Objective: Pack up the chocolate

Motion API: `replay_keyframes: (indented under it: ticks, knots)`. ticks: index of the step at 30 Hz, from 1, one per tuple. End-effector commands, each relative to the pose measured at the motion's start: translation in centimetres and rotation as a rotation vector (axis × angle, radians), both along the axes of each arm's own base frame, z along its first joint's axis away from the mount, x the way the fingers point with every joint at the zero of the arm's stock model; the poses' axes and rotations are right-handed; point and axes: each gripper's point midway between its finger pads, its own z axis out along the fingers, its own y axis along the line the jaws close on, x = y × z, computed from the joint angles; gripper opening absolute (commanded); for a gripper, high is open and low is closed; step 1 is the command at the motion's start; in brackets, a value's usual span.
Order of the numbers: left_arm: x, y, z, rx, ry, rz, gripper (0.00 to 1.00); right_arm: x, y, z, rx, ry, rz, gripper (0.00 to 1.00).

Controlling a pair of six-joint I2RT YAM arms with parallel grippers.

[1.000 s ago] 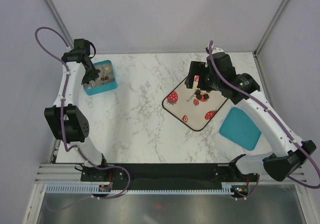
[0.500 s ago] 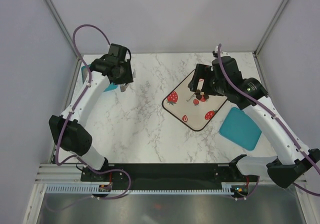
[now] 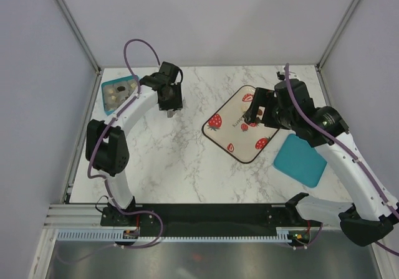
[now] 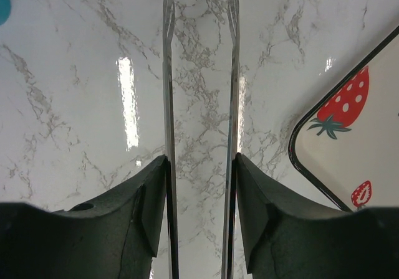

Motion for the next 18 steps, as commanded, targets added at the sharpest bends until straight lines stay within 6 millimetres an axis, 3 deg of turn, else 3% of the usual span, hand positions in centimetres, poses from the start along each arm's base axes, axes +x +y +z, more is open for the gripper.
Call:
replay_keyframes:
  ticks: [1, 14, 18]
  knots:
    - [1.3, -1.1, -0.9, -0.016, -0.025, 0.015, 0.54, -1.0, -1.4, -0.1, -0.023, 0.015, -0.044, 0.97]
    - [0.9, -1.0, -7.2, 0.046, 0.101, 0.046, 0.63, -1.9, -2.6, -0.8, -0.068, 0.054, -0.069, 0.97]
    - [0.8, -1.6, -8.2, 0.048, 0.117, 0.039, 0.64, -1.7, -2.5, -0.9, -0.073, 0.062, -0.069, 0.97]
